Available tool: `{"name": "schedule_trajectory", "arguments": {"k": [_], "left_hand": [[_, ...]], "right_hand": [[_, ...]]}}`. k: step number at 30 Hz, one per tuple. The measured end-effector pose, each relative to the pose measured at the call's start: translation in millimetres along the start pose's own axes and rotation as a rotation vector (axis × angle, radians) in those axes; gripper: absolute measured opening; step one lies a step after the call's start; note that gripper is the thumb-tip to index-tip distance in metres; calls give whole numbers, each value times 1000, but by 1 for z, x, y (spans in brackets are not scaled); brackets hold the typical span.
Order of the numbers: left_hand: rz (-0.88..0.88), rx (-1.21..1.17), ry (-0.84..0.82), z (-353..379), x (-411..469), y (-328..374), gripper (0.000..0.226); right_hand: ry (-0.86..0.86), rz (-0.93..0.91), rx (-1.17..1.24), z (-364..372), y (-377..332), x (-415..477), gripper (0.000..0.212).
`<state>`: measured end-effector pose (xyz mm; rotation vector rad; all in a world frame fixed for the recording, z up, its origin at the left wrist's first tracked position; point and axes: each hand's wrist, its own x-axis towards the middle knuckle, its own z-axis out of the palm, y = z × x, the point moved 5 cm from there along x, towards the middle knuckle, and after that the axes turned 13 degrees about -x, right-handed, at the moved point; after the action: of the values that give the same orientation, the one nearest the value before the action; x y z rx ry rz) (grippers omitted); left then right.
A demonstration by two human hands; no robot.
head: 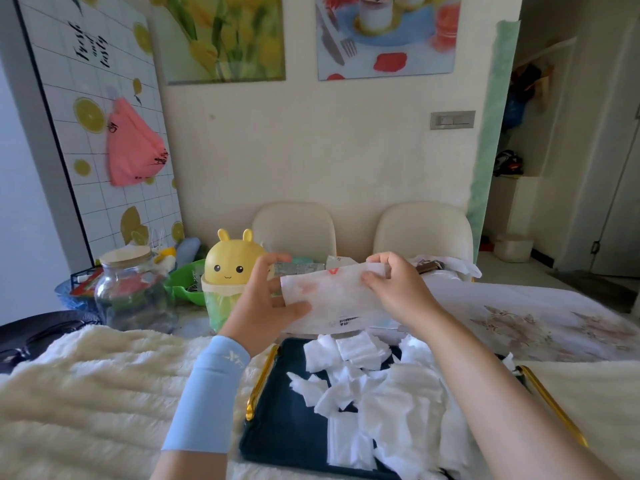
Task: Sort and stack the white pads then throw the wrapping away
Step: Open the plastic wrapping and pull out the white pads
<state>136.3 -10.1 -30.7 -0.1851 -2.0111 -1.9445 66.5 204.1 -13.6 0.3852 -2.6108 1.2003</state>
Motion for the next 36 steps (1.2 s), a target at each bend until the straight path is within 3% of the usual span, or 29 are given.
{"name": "schedule_trajectory", "arguments": {"k": [3, 5, 9, 12, 15, 19, 22, 24, 27, 32, 36], "left_hand": [[25, 150, 76, -9, 11, -4, 46], [-8, 239, 66, -15, 19, -10, 37], [-145, 392, -36, -17, 42, -29, 58], [-241, 595, -99, -10, 60, -46, 75], [-268, 791, -134, -5, 77, -66, 63], [-429, 1007, -210, -4, 87, -98, 62], [-414, 1154, -270, -3, 95, -109, 57], [-364, 1172, -296, -1, 101, -110, 51], [-434, 1128, -371, 5, 103, -115, 47], [-540, 1155, -471, 5, 104, -137, 45], [-572, 1139, -481, 4, 107, -143, 51]], "right_hand": [[-268, 54, 46, 14, -8, 12, 67], [-342, 15, -53, 20, -11, 21, 77], [-225, -79, -242, 30, -8, 52, 58], [-271, -121, -398, 49, -5, 73, 37], [-372, -167, -583, 78, -1, 88, 36], [-496, -205, -923, 111, 11, 90, 40], [-528, -262, -965, 129, 17, 91, 32], [-594, -234, -917, 140, 20, 92, 40], [-675, -205, -923, 162, 25, 95, 41], [-829, -183, -1090, 190, 37, 96, 58], [-983, -134, -1149, 205, 50, 96, 50]]}}
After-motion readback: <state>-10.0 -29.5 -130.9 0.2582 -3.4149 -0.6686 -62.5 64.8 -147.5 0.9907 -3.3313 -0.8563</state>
